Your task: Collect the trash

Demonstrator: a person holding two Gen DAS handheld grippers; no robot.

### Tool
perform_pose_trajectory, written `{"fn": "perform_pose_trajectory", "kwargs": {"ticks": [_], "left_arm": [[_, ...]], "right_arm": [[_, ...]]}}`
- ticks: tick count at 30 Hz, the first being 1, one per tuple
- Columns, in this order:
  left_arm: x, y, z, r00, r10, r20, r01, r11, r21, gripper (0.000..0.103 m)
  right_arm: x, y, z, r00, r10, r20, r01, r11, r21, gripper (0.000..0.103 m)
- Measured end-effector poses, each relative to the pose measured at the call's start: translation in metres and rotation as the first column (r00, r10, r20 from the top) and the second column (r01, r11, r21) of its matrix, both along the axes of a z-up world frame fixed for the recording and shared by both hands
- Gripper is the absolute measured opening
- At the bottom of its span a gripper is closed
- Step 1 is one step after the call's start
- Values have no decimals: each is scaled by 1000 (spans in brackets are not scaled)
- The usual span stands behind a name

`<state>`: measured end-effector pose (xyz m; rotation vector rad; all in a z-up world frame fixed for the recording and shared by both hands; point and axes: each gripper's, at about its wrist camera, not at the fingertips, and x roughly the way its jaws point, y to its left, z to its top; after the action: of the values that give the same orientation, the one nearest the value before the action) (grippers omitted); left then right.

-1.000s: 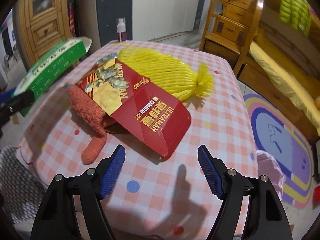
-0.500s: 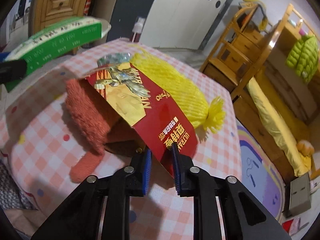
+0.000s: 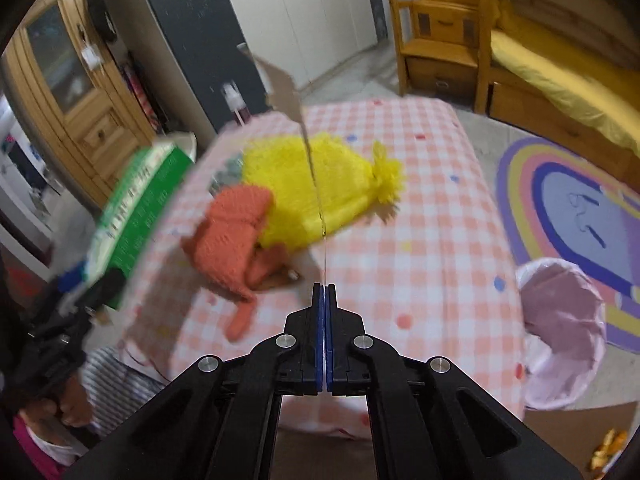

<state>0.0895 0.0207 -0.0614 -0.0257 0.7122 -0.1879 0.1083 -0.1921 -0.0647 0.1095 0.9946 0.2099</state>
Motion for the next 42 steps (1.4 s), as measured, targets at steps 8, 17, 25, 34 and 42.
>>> {"fn": "perform_pose_trajectory", "kwargs": {"ticks": [8,17,25,34,42], "left_arm": [[0,-11,-7,1000,-23,-20,23,1000,9,80],[2,-9,-11,999,-18,-34,19,1000,11,80],[-2,-11,-14,999,-13,-34,14,1000,27,81],[-4,-16,-19,998,-15,-53,16,1000,18,80],[-6,-12,-20,998,-18,-57,19,1000,11,80]], "right_arm": [[-7,11,-22,999,29,27,-26,995,-91,20],[4,12,-36,999,-6,40,10,995,-98,24],[-6,7,-38,999,-20,32,23,997,-71,48],[-19,24,-61,999,-23,-25,21,996,-82,69],[-30,22,-65,999,-32,5,32,991,-126,73]]}}
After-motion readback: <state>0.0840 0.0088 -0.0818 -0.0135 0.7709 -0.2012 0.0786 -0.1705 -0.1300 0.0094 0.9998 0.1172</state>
